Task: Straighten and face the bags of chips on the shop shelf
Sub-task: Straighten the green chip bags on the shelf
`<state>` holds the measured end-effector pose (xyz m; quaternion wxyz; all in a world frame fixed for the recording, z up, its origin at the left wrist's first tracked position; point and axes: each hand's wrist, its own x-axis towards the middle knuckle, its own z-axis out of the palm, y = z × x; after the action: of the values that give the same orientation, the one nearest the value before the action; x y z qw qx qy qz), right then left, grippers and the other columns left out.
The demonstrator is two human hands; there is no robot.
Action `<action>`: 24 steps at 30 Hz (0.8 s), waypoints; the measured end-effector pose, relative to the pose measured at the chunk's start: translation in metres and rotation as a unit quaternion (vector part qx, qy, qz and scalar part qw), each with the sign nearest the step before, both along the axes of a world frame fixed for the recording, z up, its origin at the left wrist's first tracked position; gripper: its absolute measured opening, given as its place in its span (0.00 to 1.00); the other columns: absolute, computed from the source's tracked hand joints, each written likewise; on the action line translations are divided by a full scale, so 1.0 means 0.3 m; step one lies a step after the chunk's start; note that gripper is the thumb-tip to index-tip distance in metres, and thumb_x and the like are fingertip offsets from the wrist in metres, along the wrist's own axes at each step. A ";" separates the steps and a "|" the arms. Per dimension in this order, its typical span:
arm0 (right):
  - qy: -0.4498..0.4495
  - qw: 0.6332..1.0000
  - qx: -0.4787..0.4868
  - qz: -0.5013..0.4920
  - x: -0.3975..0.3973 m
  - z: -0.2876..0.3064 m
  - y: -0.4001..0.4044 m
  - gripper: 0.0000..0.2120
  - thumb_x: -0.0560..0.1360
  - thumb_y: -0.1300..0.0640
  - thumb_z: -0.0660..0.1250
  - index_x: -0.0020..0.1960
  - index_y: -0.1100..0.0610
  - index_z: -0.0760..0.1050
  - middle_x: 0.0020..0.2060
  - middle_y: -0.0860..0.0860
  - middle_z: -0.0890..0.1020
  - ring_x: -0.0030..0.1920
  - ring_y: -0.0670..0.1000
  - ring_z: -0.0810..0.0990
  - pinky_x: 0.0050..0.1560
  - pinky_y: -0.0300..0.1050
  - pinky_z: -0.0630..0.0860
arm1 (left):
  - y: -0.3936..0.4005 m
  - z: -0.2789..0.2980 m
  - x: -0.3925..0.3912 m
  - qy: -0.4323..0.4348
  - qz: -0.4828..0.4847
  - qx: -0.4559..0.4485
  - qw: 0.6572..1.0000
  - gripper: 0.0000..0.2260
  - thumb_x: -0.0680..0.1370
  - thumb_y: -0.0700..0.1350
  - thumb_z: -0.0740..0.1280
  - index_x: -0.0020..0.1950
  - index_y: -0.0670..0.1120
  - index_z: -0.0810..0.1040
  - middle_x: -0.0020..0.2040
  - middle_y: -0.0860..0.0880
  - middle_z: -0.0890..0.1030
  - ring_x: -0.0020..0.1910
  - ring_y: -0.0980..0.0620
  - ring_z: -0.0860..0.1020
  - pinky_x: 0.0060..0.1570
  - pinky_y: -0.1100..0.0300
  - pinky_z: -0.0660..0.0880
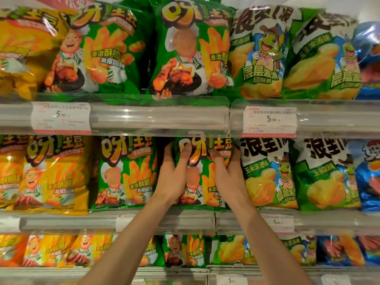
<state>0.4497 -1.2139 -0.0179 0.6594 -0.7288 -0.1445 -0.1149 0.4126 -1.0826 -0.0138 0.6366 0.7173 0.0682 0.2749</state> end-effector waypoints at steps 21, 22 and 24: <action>-0.194 0.909 -0.368 -0.021 -0.035 -0.069 -0.105 0.33 0.79 0.32 0.46 0.78 0.34 0.33 0.81 0.44 0.42 0.66 0.58 0.77 0.52 0.53 0.79 | -0.004 -0.066 -0.060 -0.017 0.008 0.292 0.956 0.25 0.82 0.64 0.53 0.75 0.75 0.44 0.81 0.48 0.51 0.65 0.42 0.76 0.65 0.43 0.72; -0.196 0.909 -0.366 -0.025 -0.033 -0.073 -0.106 0.33 0.79 0.32 0.46 0.78 0.33 0.33 0.81 0.44 0.43 0.64 0.58 0.78 0.49 0.52 0.79 | -0.008 -0.076 -0.054 -0.015 0.014 0.291 0.956 0.26 0.81 0.65 0.53 0.75 0.75 0.44 0.81 0.48 0.51 0.70 0.41 0.71 0.67 0.42 0.70; -0.202 0.908 -0.365 -0.033 -0.035 -0.080 -0.106 0.33 0.79 0.33 0.47 0.78 0.34 0.34 0.81 0.45 0.44 0.63 0.57 0.78 0.46 0.51 0.80 | -0.010 -0.084 -0.052 -0.018 0.016 0.290 0.957 0.26 0.81 0.65 0.53 0.75 0.75 0.44 0.81 0.48 0.51 0.73 0.42 0.69 0.69 0.44 0.68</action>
<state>0.4391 -1.2459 -0.0418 0.3001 -0.8839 -0.2827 -0.2208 0.3970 -1.0856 -0.0388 0.3978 0.8649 -0.0147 0.3059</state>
